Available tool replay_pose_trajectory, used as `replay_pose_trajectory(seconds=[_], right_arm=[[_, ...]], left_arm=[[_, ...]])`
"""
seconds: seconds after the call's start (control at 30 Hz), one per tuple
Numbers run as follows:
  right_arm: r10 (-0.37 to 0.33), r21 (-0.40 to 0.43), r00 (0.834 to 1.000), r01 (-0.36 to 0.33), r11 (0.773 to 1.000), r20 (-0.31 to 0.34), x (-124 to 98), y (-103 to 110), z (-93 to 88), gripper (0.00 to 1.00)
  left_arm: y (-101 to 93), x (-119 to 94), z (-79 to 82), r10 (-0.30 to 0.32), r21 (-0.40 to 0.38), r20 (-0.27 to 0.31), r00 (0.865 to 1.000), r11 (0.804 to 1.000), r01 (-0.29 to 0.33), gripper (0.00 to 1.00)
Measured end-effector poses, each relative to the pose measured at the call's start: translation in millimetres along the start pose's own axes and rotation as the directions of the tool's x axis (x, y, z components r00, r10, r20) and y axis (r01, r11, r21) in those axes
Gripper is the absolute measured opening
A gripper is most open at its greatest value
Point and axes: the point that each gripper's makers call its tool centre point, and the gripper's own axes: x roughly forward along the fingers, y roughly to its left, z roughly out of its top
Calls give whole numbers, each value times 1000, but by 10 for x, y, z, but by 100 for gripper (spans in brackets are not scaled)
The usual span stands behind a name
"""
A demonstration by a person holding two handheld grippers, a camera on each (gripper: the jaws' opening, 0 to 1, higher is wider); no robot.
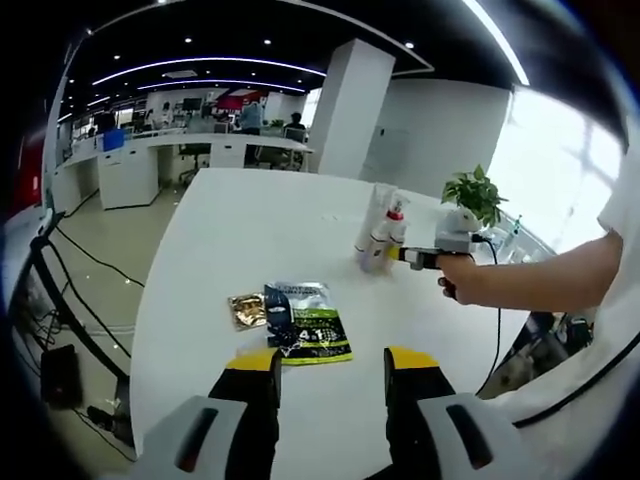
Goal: Arrange the skincare products in the storage area until every visible bottle or jar stands upright without overlapping.
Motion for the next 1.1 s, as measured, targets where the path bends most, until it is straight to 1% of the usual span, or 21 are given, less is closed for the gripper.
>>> replay_pose_trajectory(seconds=[0.13,0.33,0.37,0.4,0.43,0.47,0.5,0.53,0.57,0.6,0.67,0.7,0.77,0.8,0.83,0.87,0.9,0.93,1.0,1.07,1.1], right_arm=[[5,22,1000,-5,1000,-3,-33,6,-42,22],[19,12,1000,-19,1000,5,-146,34,-83,25],[32,19,999,-32,999,15,-223,48,-95,26],[84,42,996,-85,995,38,-291,121,-80,28],[109,82,993,-112,990,43,-351,159,-84,29],[132,90,990,-137,987,57,-439,185,-87,32],[133,93,990,-137,986,45,-493,178,-120,33],[143,103,989,-146,984,38,-556,188,-149,34],[173,125,984,-177,976,39,-625,240,-170,35],[196,117,980,-197,973,21,-736,266,-248,37],[226,99,974,-226,969,11,-887,305,-293,38],[228,103,974,-228,968,10,-922,308,-303,38],[288,93,958,-285,954,-14,-1207,422,-418,39],[296,69,955,-294,953,-24,-1298,444,-447,39],[304,46,952,-302,952,-34,-1390,467,-476,39],[311,43,950,-309,950,-40,-1455,486,-493,39],[316,42,948,-314,948,-44,-1488,495,-504,38],[317,39,947,-315,948,-49,-1564,513,-510,38],[322,33,945,-321,947,-57,-1665,520,-525,37],[339,20,939,-338,941,-62,-1771,562,-521,36],[346,8,936,-347,938,-65,-1810,581,-519,35]], left_arm=[[-5,-5,-24,0,-1,-8,1000,1000,0,42],[-23,31,-67,-11,-19,-13,1000,1000,11,42],[-36,71,-93,-19,-40,-16,1000,999,19,42],[-44,93,-106,-25,-51,-17,1000,998,24,42],[-52,115,-118,-31,-62,-19,999,998,30,42],[-59,142,-125,-37,-76,-20,999,996,36,42],[-86,181,-105,-55,-108,-1,998,993,54,43],[-121,215,-43,-79,-140,43,996,987,84,44],[-130,244,15,-91,-173,81,993,979,104,44],[-117,279,24,-97,-185,81,992,976,111,44],[-61,380,36,-83,-169,81,993,981,96,44],[-48,400,40,-78,-167,81,994,982,91,43],[80,546,33,-39,-184,68,997,982,51,41],[110,574,29,-31,-190,65,997,981,42,40],[228,675,-27,3,-239,30,1000,971,4,39],[294,765,-39,2,-267,20,1000,964,4,40],[323,792,-40,6,-271,19,1000,963,-1,40],[417,874,-46,21,-263,9,1000,965,-18,39],[485,950,-53,26,-251,-5,1000,968,-26,38],[597,1034,-107,44,-242,-52,998,969,-56,34],[630,1065,-112,48,-234,-60,997,970,-61,32]])
